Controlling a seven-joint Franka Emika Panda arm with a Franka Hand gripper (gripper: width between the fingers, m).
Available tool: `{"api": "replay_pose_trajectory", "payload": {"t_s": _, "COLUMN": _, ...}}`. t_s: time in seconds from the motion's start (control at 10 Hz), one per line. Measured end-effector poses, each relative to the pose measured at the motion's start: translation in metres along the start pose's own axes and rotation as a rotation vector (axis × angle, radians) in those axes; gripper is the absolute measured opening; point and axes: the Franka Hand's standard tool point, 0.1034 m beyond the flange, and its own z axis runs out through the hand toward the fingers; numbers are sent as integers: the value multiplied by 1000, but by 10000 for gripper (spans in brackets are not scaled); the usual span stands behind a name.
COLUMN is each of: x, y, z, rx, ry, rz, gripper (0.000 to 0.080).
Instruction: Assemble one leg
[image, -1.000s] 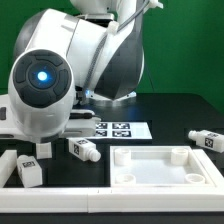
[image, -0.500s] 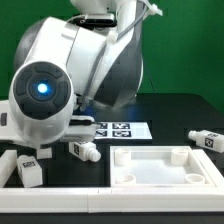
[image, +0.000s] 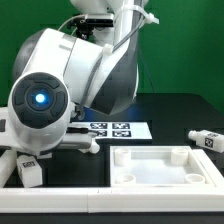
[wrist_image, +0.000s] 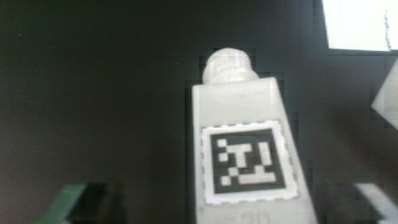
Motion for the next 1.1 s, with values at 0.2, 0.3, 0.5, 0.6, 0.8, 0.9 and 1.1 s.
{"api": "replay_pose_trajectory", "payload": {"t_s": 0.2, "x": 0, "y": 0, "z": 0, "rx": 0, "ry": 0, "rz": 0, "gripper": 284}}
{"api": "replay_pose_trajectory", "payload": {"t_s": 0.3, "x": 0, "y": 0, "z": -1, "rx": 0, "ry": 2, "rz": 0, "gripper": 284}}
{"api": "replay_pose_trajectory", "payload": {"t_s": 0.5, "x": -25, "y": -10, "z": -38, "rx": 0, "ry": 32, "rz": -42, "gripper": 284}}
{"api": "replay_pose_trajectory", "payload": {"t_s": 0.6, "x": -44, "y": -21, "z": -61, "rx": 6, "ry": 36, "rz": -56, "gripper": 284}}
{"api": "replay_pose_trajectory", "payload": {"t_s": 0.8, "x": -55, "y": -27, "z": -98, "rx": -4, "ry": 174, "rz": -47, "gripper": 284}}
{"api": "replay_pose_trajectory", "payload": {"t_s": 0.9, "x": -52, "y": -23, "z": -90, "rx": -3, "ry": 243, "rz": -18, "gripper": 285}}
{"api": "replay_pose_trajectory", "payload": {"t_s": 1.1, "x": -49, "y": -21, "z": -91, "rx": -11, "ry": 354, "rz": -22, "gripper": 285}}
